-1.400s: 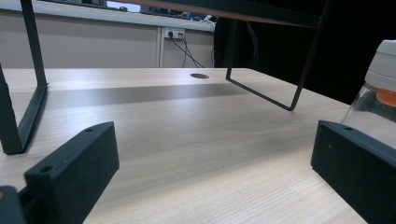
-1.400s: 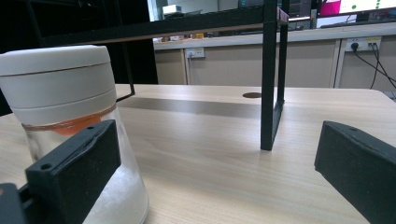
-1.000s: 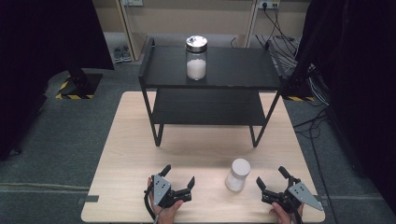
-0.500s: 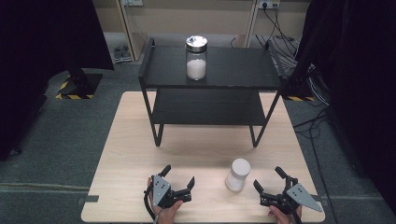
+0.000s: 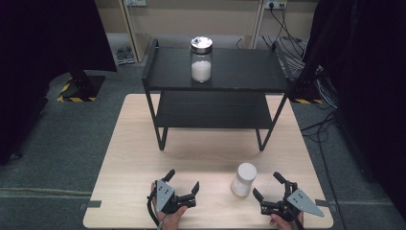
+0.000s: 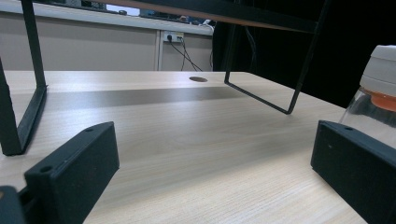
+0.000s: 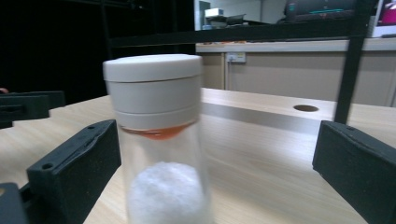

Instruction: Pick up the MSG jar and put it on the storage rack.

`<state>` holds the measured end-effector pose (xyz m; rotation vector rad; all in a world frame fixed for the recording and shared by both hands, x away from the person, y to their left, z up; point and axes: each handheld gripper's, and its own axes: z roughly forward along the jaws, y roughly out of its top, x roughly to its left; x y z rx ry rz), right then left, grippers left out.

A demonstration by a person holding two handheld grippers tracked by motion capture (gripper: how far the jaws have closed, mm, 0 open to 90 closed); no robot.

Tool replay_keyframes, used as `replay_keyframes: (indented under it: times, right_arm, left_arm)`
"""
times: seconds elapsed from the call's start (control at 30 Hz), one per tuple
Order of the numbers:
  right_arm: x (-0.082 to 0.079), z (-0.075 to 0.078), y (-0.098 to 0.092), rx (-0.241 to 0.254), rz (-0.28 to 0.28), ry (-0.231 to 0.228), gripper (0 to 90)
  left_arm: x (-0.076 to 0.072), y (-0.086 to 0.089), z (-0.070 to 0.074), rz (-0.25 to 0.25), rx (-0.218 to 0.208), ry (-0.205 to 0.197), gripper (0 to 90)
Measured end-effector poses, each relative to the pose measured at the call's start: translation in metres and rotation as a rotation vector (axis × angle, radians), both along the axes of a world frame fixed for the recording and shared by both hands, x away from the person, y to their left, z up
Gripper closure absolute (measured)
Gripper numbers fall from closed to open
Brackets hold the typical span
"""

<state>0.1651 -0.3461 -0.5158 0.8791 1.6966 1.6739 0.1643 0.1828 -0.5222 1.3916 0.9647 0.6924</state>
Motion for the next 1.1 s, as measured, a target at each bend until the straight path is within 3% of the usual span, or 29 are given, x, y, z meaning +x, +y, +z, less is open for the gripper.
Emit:
replay_keyframes:
  times: [0.67,1.1]
  right_arm:
    - [0.010,0.001,0.011,0.004,0.075,0.019,5.9]
    - [0.022,0.002,0.028,-0.016,0.087,0.008,2.2]
  left_arm:
    - [0.000,0.000,0.000,0.002,-0.003,0.001,0.2]
    - [0.000,0.000,0.000,0.001,-0.003,0.000,0.2]
